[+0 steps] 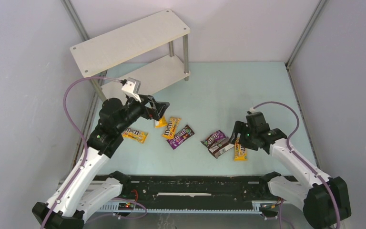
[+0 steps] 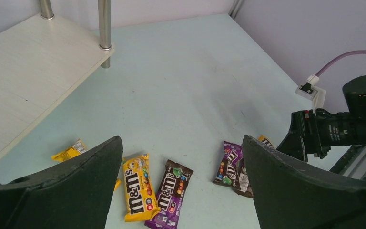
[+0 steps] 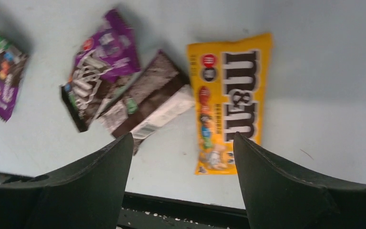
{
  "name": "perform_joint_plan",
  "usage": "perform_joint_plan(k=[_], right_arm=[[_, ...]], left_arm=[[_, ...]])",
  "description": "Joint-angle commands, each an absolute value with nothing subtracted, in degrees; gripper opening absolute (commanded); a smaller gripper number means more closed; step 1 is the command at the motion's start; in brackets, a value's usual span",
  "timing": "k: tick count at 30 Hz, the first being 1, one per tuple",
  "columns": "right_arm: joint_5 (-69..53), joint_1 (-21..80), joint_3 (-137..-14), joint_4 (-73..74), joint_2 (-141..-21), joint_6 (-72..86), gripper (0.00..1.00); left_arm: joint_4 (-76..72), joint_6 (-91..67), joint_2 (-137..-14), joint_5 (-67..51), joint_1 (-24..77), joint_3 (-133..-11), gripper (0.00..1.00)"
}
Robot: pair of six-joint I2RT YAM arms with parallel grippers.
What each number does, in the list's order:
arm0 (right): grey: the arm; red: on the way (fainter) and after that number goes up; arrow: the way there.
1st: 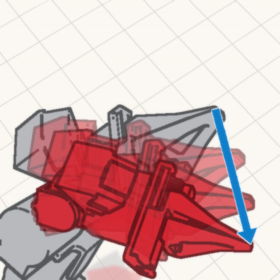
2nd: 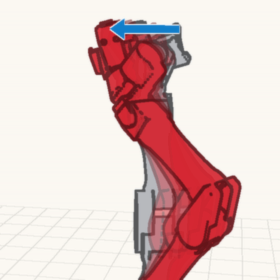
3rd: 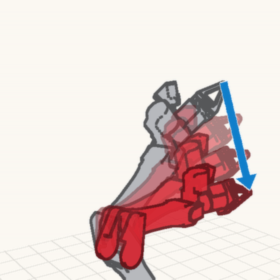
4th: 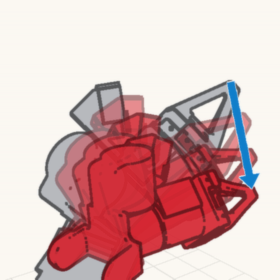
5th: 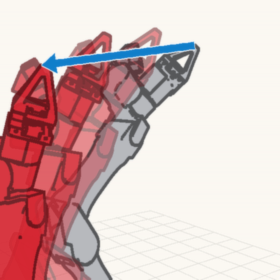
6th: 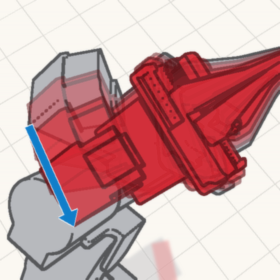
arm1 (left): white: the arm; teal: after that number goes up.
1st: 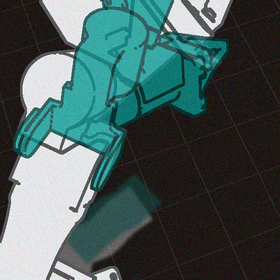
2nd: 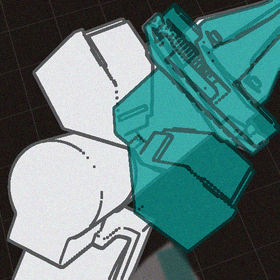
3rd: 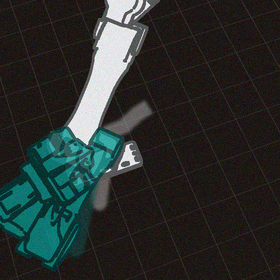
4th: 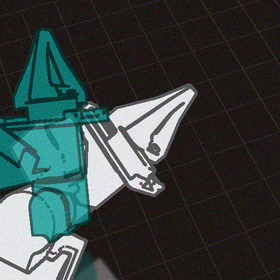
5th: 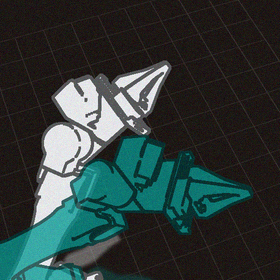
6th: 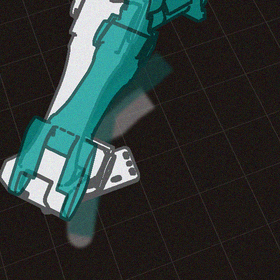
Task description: Place and organize the candy bags onto the shelf
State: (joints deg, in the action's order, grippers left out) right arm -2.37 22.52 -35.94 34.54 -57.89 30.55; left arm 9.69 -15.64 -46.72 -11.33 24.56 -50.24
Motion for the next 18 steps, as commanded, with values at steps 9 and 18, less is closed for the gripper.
perform_joint_plan(k=[9, 18], right_arm=[[0.0, 17.7, -34.0, 34.1, -64.0, 34.3, 0.84], [4.8, 17.3, -32.8, 30.8, -67.5, 34.5, 0.81]], left_arm=[[9.3, -16.7, -46.9, -13.3, 24.1, -51.2, 1.00], [9.6, -16.7, -47.0, -13.4, 24.1, -51.3, 1.00]])
